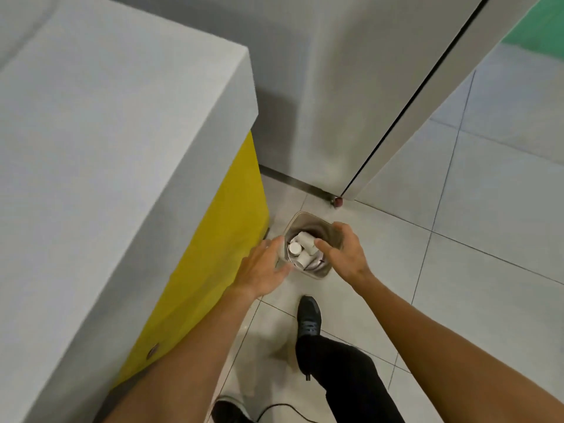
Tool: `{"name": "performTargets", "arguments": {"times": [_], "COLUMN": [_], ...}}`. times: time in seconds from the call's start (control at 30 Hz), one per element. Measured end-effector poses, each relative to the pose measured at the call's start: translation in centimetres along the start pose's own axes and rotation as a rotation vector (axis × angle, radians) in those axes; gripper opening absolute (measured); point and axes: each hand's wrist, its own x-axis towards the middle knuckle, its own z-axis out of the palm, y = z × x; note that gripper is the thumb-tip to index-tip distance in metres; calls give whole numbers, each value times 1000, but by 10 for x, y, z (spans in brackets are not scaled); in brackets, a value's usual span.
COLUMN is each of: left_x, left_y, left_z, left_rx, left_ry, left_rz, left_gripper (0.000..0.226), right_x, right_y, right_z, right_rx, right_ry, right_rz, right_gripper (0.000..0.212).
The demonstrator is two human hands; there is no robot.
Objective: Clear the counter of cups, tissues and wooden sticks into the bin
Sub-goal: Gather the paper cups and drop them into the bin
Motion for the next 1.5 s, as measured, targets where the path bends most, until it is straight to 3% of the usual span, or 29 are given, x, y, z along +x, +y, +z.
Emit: {"name": "performTargets", "arguments": {"times": [0.3, 0.53, 0.67, 1.03, 1.3, 1.5], "left_x": [-141, -253, -323, -494, -630, -708], "left_y": [39, 68, 53, -111, -242, -289], "left_z": [-99, -187, -231, -284, -251, -214], "left_rx": [43, 62, 111, 177, 49, -25], "left_ry": [185, 407, 555, 880, 1071, 1184], "left_rz": [222, 459, 491, 63, -351, -619], "left_gripper": [68, 64, 62, 63, 62, 63], "right_x": [-145, -246, -297, -404, -479, -523], "right_y": [-102, -195, -250, -337, -357, -359], "right_z": [-6, -13, 4, 163, 302, 385], "right_rx": [2, 69, 90, 38, -134, -207], "right_ry": [144, 220, 202, -184, -569, -801], "right_rz": [-278, -534, -685, -966, -1145, -1244], "right_gripper": [57, 55, 52, 45, 50, 51]}}
